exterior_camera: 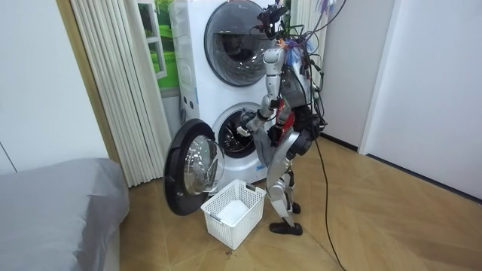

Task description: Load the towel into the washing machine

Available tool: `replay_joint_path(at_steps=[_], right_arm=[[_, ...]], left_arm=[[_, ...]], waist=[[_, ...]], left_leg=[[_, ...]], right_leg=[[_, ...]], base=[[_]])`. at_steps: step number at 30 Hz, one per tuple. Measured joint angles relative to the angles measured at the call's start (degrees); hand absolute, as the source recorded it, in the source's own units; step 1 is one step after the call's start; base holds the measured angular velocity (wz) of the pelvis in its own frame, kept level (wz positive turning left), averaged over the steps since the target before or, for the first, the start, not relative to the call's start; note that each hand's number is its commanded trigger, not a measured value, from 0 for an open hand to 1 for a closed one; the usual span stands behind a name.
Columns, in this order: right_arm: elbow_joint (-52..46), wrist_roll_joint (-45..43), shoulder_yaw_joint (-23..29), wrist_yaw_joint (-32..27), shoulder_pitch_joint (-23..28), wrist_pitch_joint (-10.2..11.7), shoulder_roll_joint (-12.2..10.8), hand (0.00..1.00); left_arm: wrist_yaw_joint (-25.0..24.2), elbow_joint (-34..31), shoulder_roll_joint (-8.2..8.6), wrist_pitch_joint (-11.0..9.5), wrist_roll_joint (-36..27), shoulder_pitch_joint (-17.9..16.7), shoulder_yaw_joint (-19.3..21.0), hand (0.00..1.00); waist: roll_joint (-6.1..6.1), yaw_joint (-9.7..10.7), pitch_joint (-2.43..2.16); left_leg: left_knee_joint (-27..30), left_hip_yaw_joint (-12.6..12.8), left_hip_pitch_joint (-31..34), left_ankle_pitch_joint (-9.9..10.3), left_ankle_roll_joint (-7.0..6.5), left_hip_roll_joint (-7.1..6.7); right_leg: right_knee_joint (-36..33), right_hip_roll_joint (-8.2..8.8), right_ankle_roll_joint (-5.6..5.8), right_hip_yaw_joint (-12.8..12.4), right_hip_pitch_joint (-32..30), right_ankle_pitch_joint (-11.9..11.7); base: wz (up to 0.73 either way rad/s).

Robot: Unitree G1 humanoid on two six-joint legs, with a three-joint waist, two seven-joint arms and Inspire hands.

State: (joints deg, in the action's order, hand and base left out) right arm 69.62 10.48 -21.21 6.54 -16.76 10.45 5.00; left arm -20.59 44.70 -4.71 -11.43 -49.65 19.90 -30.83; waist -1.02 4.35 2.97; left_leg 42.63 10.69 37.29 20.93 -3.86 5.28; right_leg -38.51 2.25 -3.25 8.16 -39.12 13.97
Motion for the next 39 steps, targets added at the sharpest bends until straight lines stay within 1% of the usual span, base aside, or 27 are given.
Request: replay_joint_path(at_steps=[2, 3, 4, 5, 6, 7, 8, 10, 13, 15, 17, 22, 30, 31, 32, 35, 37, 39], right_arm=[[0.0, 0.0, 0.0, -0.1, 0.2, -0.3, 0.0, 0.00], [0.0, 0.0, 0.1, -0.2, 0.4, -0.7, 0.0, 0.00], [0.0, 0.0, 0.2, -0.3, 0.5, -1.3, 0.0, 0.00], [0.0, -0.1, 0.2, -0.3, 0.6, -1.8, 0.0, 0.46], [0.0, -0.1, 0.3, -0.5, 0.6, -2.5, 0.0, 0.82], [-0.1, -0.1, 0.3, -0.6, 0.6, -3.2, 0.0, 1.00], [-0.3, -0.1, 0.6, -0.7, 0.6, -3.6, 0.0, 1.00], [-0.8, 0.0, 1.3, -1.4, 0.6, -4.6, 0.0, 1.00], [-0.9, -0.3, 2.1, -2.4, 0.4, -5.6, 0.0, 1.00], [-1.0, -1.8, 2.4, -3.2, 0.5, -5.8, 0.0, 1.00], [-1.5, -3.0, 2.4, -4.2, 0.5, -6.3, 0.0, 1.00], [-3.0, -5.8, 2.9, -7.1, 0.4, -6.4, -0.2, 1.00], [-3.1, -5.7, 2.7, -9.8, 0.6, -6.5, -0.3, 1.00], [-3.1, -5.6, 2.4, -10.2, 0.7, -6.6, -0.2, 1.00], [-3.2, -5.6, 2.4, -10.4, 0.7, -6.7, -0.2, 1.00], [-3.2, -5.9, 2.8, -11.3, 1.2, -6.8, -0.2, 1.00], [-3.2, -6.3, 2.9, -11.8, 1.5, -6.8, 0.1, 1.00], [-3.2, -6.4, 3.7, -11.8, 1.7, -6.8, 0.2, 1.00]], left_arm=[[-0.7, 0.0, 0.03, 0.8, -1.5, -0.2, 0.2, 1.00], [-1.1, 0.0, 0.06, 1.7, -2.6, -0.5, -0.1, 1.00], [-1.4, 0.0, 0.08, 2.7, -4.2, -0.7, -0.2, 1.00], [-1.7, 0.0, 0.09, 3.1, -5.3, -1.0, -0.1, 1.00], [-2.6, 0.3, 0.16, 4.2, -7.8, -1.4, -0.2, 1.00], [-3.1, 0.3, 0.16, 5.3, -11.0, -1.9, -0.2, 1.00], [-3.3, 0.3, 0.16, 5.6, -12.5, -2.2, -0.2, 1.00], [-3.8, 0.4, 0.16, 7.0, -17.7, -3.2, -0.1, 1.00], [-3.9, 0.4, 0.26, 8.1, -23.2, -4.3, 0.0, 1.00], [-4.0, 0.4, 0.30, 8.6, -25.8, -4.8, 0.2, 1.00], [-4.0, 0.4, 0.30, 8.9, -27.3, -4.8, 0.2, 1.00], [-4.2, 0.4, 0.56, 9.0, -31.5, -5.0, 0.3, 1.00], [-4.9, 0.4, 0.81, 8.9, -33.2, -6.4, 0.2, 1.00], [-5.0, 0.4, 0.83, 8.9, -33.4, -6.8, 0.2, 0.96], [-5.0, 0.4, 0.84, 8.9, -33.4, -7.0, 0.2, 0.00], [-5.5, 1.6, 0.99, 8.9, -33.3, -7.1, 0.4, 0.00], [-5.9, 2.7, 1.24, 9.0, -33.0, -7.4, 0.9, 0.00], [-6.1, 2.9, 1.20, 9.0, -32.1, -7.8, 1.5, 0.00]], waist=[[0.13, 0.1, -0.39], [0.17, 0.2, -0.74], [0.17, 0.2, -0.74], [0.14, 0.3, -0.79], [0.14, 0.3, -0.80], [0.13, 0.3, -0.85], [0.13, 0.2, -0.85], [0.15, 0.2, -0.85], [0.15, 0.2, -0.85], [0.18, 0.2, -0.83], [0.19, 0.2, -0.83], [0.42, 0.0, -0.87], [0.93, -0.3, -0.99], [1.03, -0.3, -1.02], [1.12, -0.4, -1.00], [1.44, -1.2, -1.00], [1.95, -1.9, -0.86], [2.44, -2.5, -0.89]], left_leg=[[-0.1, -0.1, -0.1, 0.0, -0.01, -0.01], [-0.3, -0.1, -0.3, -0.1, -0.01, -0.02], [-0.6, -0.1, -0.8, -0.1, 0.04, -0.03], [-0.8, -0.1, -1.2, -0.2, 0.06, -0.09], [-1.2, -0.1, -1.9, -0.2, 0.09, -0.13], [-1.5, 0.0, -2.3, -0.3, 0.15, -0.14], [-1.6, -0.1, -2.4, -0.3, 0.19, -0.14], [-1.9, -0.1, -2.8, -0.4, 0.26, -0.14], [-2.0, -0.1, -2.8, -0.5, 0.32, -0.09], [-2.1, 0.0, -2.8, -0.5, 0.32, -0.08], [-2.1, 0.0, -2.8, -0.5, 0.32, -0.09], [-2.5, 0.1, -2.8, -0.5, 0.33, -0.11], [-3.0, 0.2, -2.8, -0.7, 0.80, -0.07], [-3.1, 0.2, -2.8, -0.8, 0.88, -0.06], [-3.1, 0.2, -2.8, -0.8, 0.90, -0.06], [-3.3, 0.2, -3.0, -0.9, 0.99, -0.08], [-3.3, 0.3, -2.9, -0.9, 1.02, -0.07], [-3.3, 0.3, -2.9, -1.0, 1.01, -0.05]], right_leg=[[0.2, 0.00, 0.02, 0.2, 0.3, 0.0], [0.3, -0.01, 0.05, 0.2, 0.5, 0.0], [0.7, -0.05, 0.11, 0.2, 1.1, -0.1], [0.8, -0.05, 0.13, 0.1, 1.4, -0.1], [1.2, -0.05, 0.14, 0.1, 2.1, -0.1], [1.5, -0.11, 0.12, 0.1, 2.5, -0.1], [1.6, -0.14, 0.09, 0.1, 2.7, -0.2], [1.8, -0.20, 0.08, 0.1, 3.0, -0.2], [1.8, -0.20, 0.05, 0.2, 3.0, -0.2], [1.8, -0.22, 0.05, 0.1, 2.9, -0.2], [1.8, -0.22, 0.05, 0.1, 2.8, -0.2], [1.9, -0.24, 0.05, 0.0, 2.7, -0.2], [1.7, -0.38, -0.02, -0.1, 2.3, -0.2], [1.7, -0.41, -0.08, -0.1, 2.3, -0.3], [1.7, -0.41, -0.12, -0.1, 2.3, -0.3], [1.8, -0.48, -0.36, -0.2, 2.3, -0.4], [1.9, -0.50, -0.52, -0.2, 2.3, -0.5], [2.0, -0.50, -0.60, -0.2, 2.2, -0.6]], base=[[0.04], [0.00], [0.00], [0.00], [0.00], [0.00], [0.00], [0.00], [0.00], [0.00], [0.00], [0.00], [0.00], [0.00], [0.00], [0.00], [0.00], [0.00]])
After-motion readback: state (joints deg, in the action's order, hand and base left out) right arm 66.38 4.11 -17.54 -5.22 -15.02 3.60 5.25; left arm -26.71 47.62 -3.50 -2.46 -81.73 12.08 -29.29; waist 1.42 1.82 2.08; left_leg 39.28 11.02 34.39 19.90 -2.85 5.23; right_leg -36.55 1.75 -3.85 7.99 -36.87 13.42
